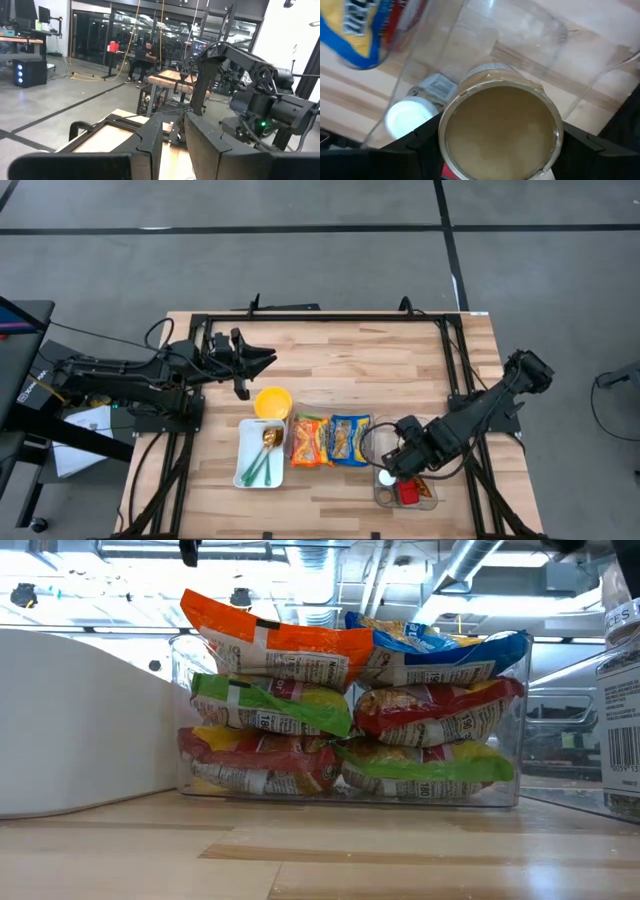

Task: Pick & Place Food Item
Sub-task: Put the golden seasoning bottle into the right transparent bin

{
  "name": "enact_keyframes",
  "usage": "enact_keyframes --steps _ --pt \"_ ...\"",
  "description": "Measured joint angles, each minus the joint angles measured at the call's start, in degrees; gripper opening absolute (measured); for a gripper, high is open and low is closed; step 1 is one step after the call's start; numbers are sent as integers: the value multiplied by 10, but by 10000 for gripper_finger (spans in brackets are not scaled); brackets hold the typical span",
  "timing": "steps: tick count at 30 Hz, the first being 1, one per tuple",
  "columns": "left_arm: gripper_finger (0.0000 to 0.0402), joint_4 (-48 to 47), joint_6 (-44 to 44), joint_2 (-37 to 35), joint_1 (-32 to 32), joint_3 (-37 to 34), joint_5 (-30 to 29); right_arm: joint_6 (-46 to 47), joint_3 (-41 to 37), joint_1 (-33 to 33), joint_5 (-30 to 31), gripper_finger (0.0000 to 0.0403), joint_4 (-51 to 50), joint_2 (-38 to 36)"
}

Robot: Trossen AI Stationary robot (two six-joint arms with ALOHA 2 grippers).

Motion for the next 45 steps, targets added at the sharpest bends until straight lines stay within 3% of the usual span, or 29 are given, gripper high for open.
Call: enact_keyframes --steps 20,45 --pt "76 -1 0 0 0 0 0 1 -121 -1 -17 263 129 -1" --pt "76 -3 2 0 0 0 0 -20 -122 -17 -12 263 145 1"
